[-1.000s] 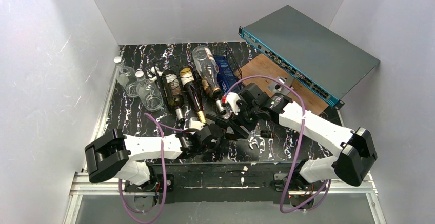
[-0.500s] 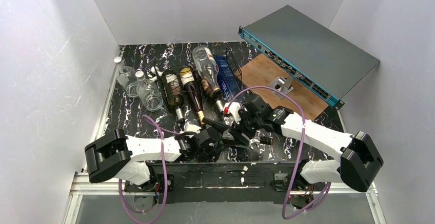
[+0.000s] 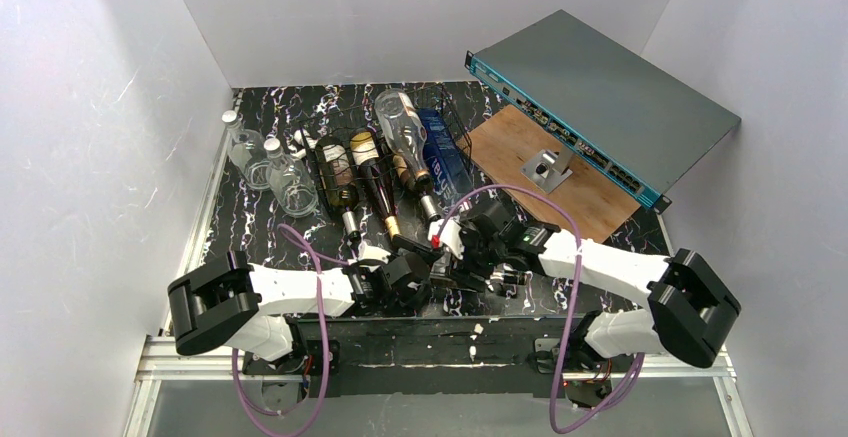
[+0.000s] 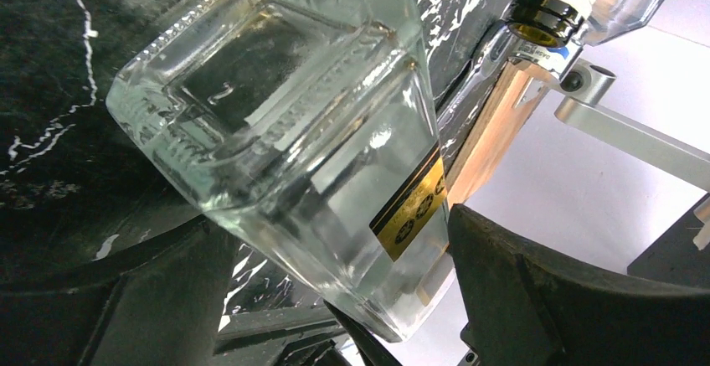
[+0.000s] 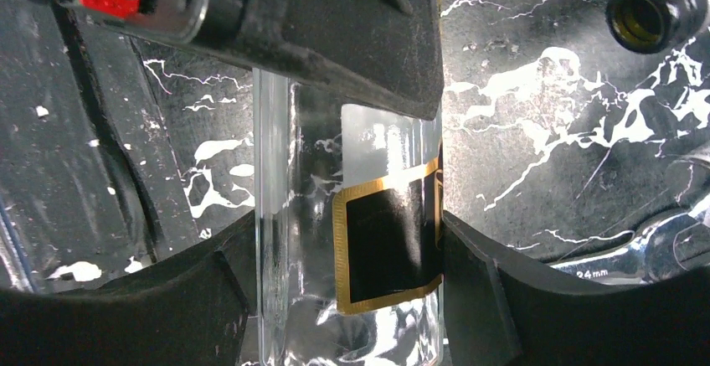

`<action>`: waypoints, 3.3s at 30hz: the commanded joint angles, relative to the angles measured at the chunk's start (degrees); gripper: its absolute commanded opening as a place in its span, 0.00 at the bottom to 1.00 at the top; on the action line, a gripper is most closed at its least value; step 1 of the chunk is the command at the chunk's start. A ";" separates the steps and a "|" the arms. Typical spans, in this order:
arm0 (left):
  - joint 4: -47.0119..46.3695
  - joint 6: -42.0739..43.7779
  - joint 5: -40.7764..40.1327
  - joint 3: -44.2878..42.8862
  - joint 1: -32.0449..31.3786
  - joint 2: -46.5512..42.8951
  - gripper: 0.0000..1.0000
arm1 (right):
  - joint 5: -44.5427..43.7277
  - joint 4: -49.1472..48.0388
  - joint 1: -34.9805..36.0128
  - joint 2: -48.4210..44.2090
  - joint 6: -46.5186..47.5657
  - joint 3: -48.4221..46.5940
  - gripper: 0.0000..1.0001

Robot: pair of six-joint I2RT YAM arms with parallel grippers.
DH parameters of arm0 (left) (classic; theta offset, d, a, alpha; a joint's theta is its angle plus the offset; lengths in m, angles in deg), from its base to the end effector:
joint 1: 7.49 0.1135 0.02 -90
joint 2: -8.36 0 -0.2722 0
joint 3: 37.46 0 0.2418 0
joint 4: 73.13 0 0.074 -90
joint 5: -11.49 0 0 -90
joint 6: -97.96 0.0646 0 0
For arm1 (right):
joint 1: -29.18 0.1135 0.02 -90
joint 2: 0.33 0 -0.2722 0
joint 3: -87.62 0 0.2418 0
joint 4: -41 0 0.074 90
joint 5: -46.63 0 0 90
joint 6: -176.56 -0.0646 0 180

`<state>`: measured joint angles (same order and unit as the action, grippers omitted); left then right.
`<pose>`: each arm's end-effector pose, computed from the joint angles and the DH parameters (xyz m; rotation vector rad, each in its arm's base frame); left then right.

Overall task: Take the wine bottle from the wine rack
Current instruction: Place the wine bottle at the center of the board, then pick up the wine bottle from the center of the board.

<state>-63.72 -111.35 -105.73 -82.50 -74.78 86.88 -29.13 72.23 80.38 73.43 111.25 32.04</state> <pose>0.1291 -0.2319 0.1574 -1.3334 2.1310 -1.1229 0.1521 0.2145 0.1957 -1.6024 1.8703 0.5077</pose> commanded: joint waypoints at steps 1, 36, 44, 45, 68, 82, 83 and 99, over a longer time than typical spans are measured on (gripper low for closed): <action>10.70 -8.60 -0.27 2.71 -0.60 0.74 0.86 | 1.37 -5.95 1.94 0.84 5.82 -0.21 0.21; 11.64 -9.07 -0.94 5.65 -1.05 -3.36 0.90 | -2.82 23.97 -7.89 -9.06 35.06 6.40 0.76; 11.86 -6.13 -2.01 4.58 -1.00 -6.48 0.97 | -0.19 21.56 -7.87 -9.34 34.18 5.87 0.39; 12.16 -5.85 -2.16 4.50 -1.00 -6.79 0.98 | 0.08 21.32 -7.89 -9.60 33.75 5.70 0.40; 16.29 8.71 -1.14 2.75 -1.05 -18.44 0.98 | 0.95 23.91 -7.93 -11.74 30.78 1.54 0.05; 22.75 68.91 5.87 -3.52 -1.03 -39.61 0.98 | 2.18 33.25 -7.91 -11.97 29.82 -11.52 0.01; 22.75 75.18 7.71 -4.18 -1.05 -40.70 0.98 | 2.70 33.53 -7.89 -11.97 29.63 -12.31 0.01; -2.95 144.38 26.00 -0.34 -1.01 -23.57 0.98 | 14.23 35.91 -7.96 -11.44 26.65 -20.62 0.01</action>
<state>-59.24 26.16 -81.01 -81.95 -75.87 59.74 -19.84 108.86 72.32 62.76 138.79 14.73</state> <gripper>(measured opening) 0.983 0.422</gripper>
